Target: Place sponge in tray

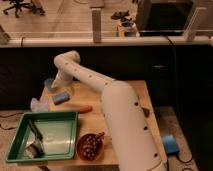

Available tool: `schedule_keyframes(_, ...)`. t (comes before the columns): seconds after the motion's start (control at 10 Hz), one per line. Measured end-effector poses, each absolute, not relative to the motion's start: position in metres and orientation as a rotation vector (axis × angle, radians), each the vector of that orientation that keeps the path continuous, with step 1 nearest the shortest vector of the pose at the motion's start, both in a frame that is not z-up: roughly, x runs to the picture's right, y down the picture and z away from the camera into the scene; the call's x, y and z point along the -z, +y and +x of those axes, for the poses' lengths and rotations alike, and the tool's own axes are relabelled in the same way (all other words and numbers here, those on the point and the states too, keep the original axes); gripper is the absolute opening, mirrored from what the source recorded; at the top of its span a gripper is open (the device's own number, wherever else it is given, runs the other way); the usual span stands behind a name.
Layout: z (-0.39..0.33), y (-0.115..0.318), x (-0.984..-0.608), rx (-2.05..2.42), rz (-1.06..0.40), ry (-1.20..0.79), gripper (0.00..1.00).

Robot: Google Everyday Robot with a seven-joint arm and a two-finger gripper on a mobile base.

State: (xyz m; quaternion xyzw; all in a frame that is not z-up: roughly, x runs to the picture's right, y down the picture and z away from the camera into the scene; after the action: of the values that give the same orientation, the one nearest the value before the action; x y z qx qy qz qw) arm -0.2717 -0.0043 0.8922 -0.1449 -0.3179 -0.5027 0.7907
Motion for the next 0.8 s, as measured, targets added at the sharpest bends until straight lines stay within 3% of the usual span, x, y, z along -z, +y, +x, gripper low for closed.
schedule_keyframes(0.8,-0.2687,0.0010,-0.9006,1.064,-0.305,-0.685,0.80)
